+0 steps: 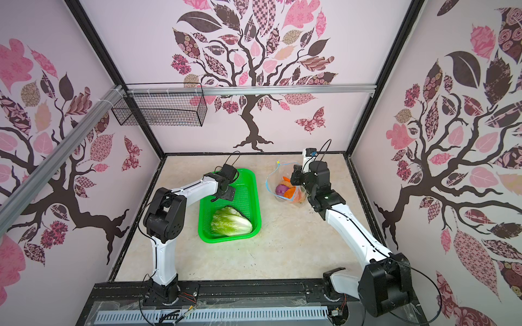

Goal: Place the food in the zip-top bag and seal the zipper
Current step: 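Lower the left gripper into the basket around the dark eggplant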

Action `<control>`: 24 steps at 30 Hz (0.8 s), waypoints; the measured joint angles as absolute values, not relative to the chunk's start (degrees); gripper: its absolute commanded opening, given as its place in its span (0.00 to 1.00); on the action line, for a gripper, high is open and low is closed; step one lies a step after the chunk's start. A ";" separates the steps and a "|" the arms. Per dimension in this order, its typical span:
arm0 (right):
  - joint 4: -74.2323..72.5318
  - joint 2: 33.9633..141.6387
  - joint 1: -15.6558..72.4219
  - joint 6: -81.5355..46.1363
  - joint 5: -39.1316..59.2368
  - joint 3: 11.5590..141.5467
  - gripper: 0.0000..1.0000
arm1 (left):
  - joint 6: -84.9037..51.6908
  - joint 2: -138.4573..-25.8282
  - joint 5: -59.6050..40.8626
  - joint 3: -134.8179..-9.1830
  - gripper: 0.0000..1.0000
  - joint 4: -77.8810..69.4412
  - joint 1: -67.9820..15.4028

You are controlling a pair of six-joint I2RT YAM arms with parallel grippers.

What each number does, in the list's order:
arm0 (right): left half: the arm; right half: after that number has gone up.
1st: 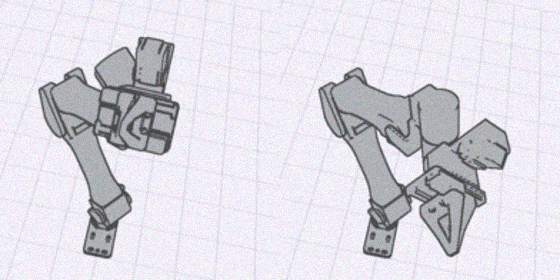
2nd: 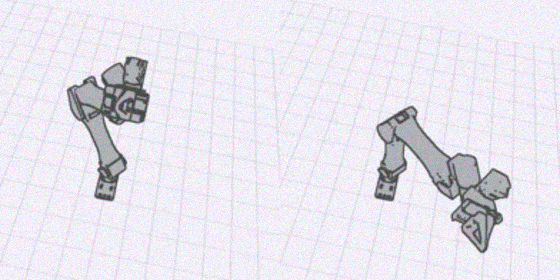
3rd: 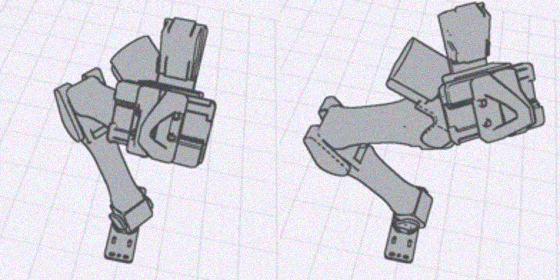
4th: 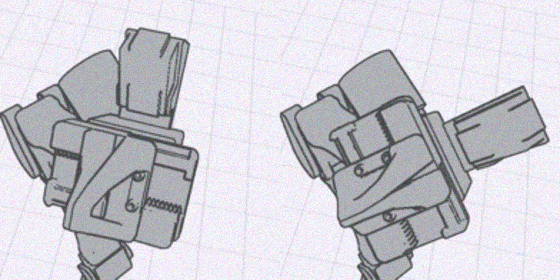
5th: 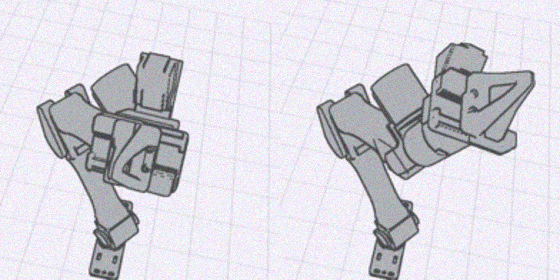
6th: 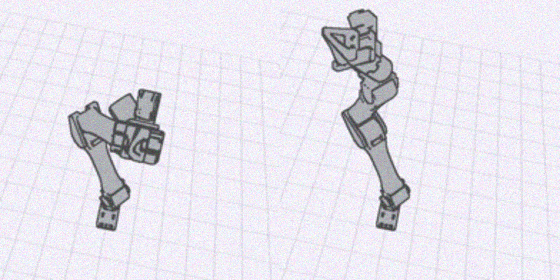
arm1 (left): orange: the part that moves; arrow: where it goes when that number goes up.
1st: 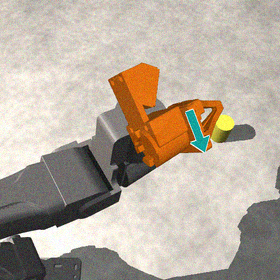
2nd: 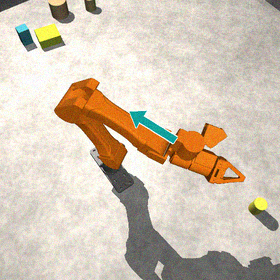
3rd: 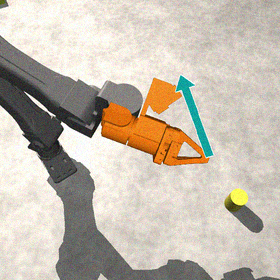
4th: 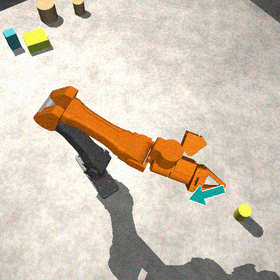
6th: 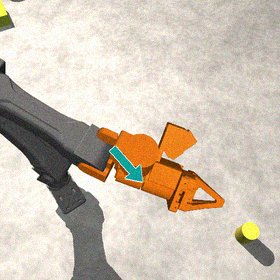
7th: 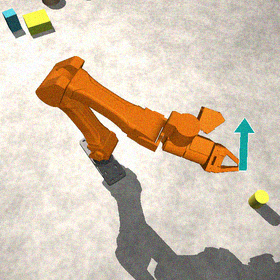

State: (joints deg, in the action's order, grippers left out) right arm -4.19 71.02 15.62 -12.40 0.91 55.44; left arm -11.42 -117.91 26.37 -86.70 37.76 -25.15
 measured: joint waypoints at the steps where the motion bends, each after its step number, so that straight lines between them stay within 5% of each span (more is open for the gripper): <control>1: -4.19 71.02 15.62 -12.38 0.93 55.42 0.00 | -11.55 -117.91 26.50 -87.22 0.98 37.47 -25.17; 10: -4.36 71.00 15.62 -12.38 1.13 55.42 0.00 | -13.43 -115.66 22.55 -87.50 0.98 39.33 -25.93; 24: -4.56 71.02 15.62 -12.43 1.65 55.42 0.00 | -19.35 -89.56 7.22 -77.45 0.98 51.68 -33.08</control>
